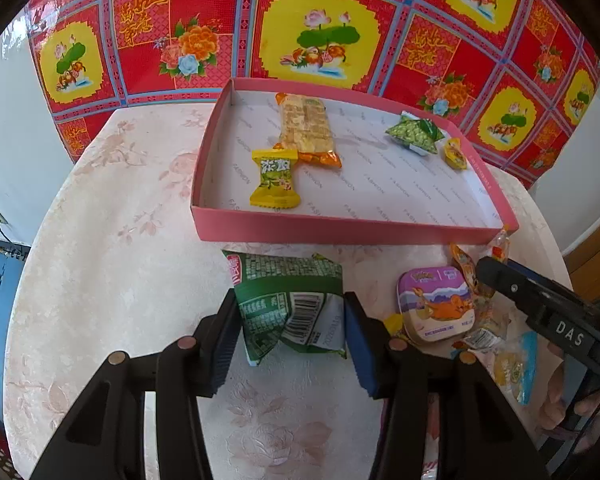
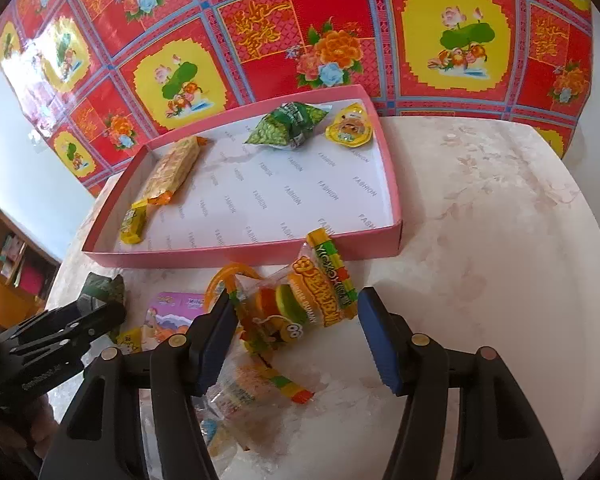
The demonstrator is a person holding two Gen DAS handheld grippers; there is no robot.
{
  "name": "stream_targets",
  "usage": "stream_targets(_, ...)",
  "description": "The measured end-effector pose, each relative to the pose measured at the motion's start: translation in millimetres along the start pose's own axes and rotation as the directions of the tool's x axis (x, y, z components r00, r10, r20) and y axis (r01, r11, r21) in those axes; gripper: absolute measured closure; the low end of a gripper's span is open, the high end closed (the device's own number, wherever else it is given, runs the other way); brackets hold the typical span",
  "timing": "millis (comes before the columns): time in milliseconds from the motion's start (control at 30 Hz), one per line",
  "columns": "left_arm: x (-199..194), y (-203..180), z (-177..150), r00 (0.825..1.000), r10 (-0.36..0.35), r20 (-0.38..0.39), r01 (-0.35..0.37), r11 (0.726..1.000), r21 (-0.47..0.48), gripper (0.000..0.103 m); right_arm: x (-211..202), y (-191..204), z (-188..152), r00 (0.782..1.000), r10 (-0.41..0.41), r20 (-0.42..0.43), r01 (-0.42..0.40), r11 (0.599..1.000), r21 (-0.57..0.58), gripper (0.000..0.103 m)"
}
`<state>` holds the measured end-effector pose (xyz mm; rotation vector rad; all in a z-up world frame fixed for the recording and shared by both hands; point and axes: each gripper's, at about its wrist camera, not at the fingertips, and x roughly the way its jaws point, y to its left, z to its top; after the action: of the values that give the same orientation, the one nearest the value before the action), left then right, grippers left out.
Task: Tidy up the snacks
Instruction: 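Grasp the green snack bag with the left tool while the right tool grasps the gummy candy bag, then lift and carry the green bag and gummy bag over the pink tray with both tools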
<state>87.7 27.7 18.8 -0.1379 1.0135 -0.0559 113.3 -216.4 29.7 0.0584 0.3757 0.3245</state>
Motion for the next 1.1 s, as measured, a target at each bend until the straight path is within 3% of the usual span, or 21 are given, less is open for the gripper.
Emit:
stream_targets(367, -1, 1, 0, 1.0, -0.006, 0.001, 0.006, 1.0, -0.005, 0.051, -1, -2, -2, 1.0, 0.0, 0.013, 0.0, 1.0, 0.013, 0.048)
stream_targets(467, -3, 1, 0, 1.0, -0.001, 0.001, 0.001, 1.0, -0.006, 0.051, -2, -2, -3, 1.0, -0.013, 0.009, 0.013, 1.0, 0.007, 0.056)
stream_targets(1100, -21, 3, 0, 0.999, 0.003, 0.036, -0.002, 1.0, -0.015, 0.051, -29, -2, -5, 0.998, 0.031, 0.048, -0.031, 0.999, 0.01, 0.057)
